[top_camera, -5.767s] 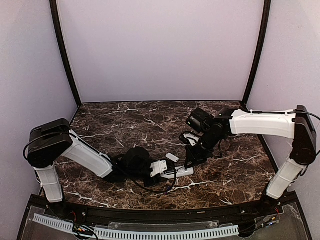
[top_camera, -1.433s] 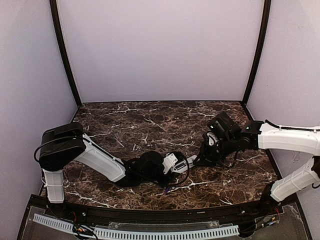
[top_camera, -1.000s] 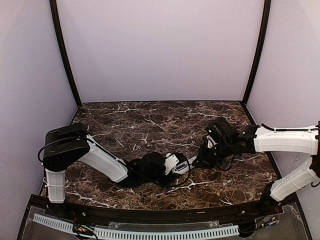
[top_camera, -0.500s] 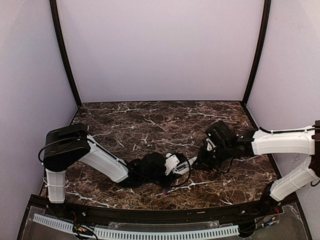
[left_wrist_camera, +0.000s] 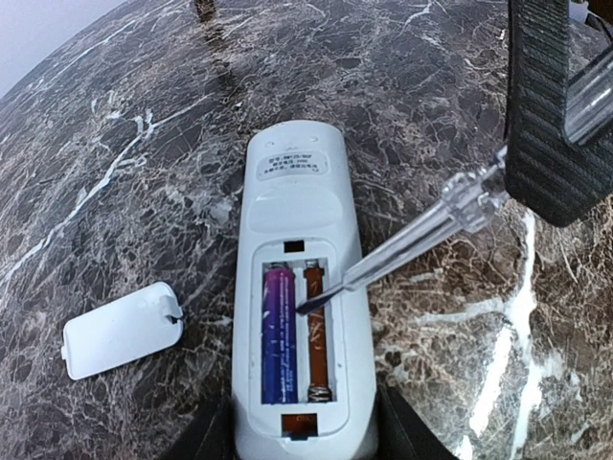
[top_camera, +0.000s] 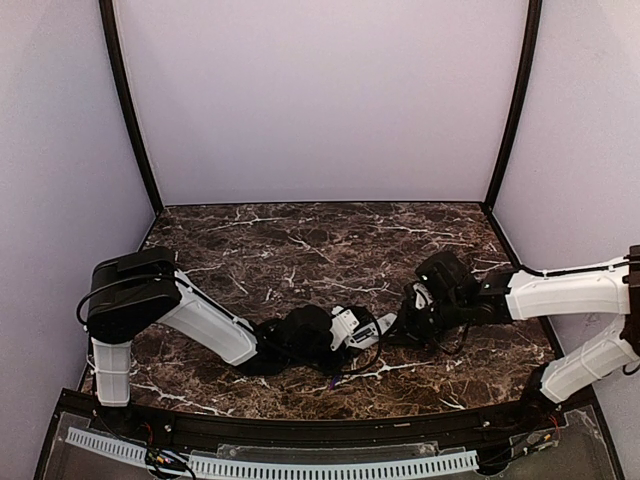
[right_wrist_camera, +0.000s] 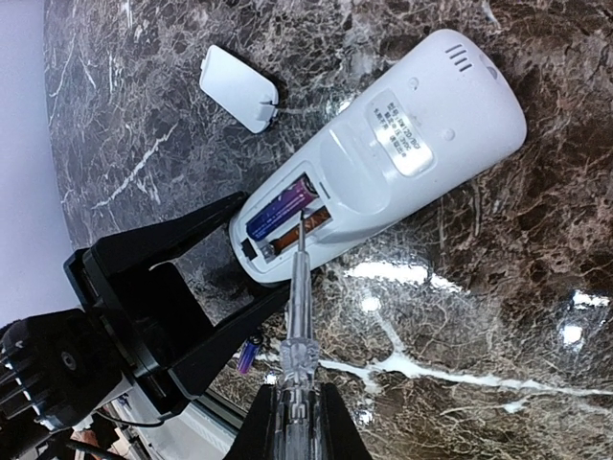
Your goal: Unload the batteries from the remote control
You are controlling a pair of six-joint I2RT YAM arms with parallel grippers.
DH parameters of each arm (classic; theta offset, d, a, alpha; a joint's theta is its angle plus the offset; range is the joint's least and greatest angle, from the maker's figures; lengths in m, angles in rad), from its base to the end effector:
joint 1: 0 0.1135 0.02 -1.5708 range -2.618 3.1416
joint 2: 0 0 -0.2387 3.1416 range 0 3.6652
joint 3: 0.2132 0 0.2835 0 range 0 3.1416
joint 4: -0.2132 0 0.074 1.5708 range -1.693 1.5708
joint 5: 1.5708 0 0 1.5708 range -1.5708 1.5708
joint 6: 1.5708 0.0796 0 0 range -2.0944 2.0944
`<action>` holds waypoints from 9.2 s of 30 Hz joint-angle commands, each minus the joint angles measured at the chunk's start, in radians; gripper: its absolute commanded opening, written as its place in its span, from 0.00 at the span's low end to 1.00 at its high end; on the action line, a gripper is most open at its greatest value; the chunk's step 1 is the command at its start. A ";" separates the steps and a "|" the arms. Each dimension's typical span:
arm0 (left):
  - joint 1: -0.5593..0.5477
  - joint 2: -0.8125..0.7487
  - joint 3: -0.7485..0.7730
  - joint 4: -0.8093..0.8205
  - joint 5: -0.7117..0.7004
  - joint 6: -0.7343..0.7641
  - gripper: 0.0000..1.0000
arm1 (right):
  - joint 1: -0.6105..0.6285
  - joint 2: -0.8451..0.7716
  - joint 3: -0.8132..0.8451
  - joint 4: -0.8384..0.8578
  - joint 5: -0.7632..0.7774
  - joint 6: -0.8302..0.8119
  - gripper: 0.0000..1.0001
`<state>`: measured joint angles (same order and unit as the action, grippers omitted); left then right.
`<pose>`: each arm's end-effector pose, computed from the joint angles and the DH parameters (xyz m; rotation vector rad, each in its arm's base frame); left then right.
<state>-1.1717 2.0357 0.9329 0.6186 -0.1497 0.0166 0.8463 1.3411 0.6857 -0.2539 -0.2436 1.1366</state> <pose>0.1822 -0.4015 0.0356 1.0940 1.7889 -0.5591 0.1943 0.2485 0.1053 0.2893 2.7949 0.9948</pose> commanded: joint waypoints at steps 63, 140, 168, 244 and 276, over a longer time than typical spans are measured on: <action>-0.016 0.012 0.056 -0.001 0.110 0.039 0.00 | -0.020 0.119 -0.033 0.101 -0.091 -0.236 0.00; 0.022 -0.434 -0.176 -0.172 -0.240 -0.009 0.00 | -0.165 -0.051 0.353 -0.293 0.235 -0.489 0.00; 0.144 -0.312 -0.130 -0.437 -0.589 -0.585 0.00 | -0.165 0.040 0.328 -0.197 0.173 -0.512 0.00; 0.330 -0.452 0.060 0.419 0.683 -0.880 0.65 | -0.131 -0.091 0.149 0.870 -0.380 -0.414 0.00; 0.330 -0.408 0.092 0.446 0.636 -0.918 0.00 | -0.078 -0.055 0.168 0.728 -0.344 -0.495 0.13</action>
<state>-0.8463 1.6821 1.0405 1.0992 0.4995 -0.9245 0.7532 1.2934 0.8360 0.5735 -0.6090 0.6716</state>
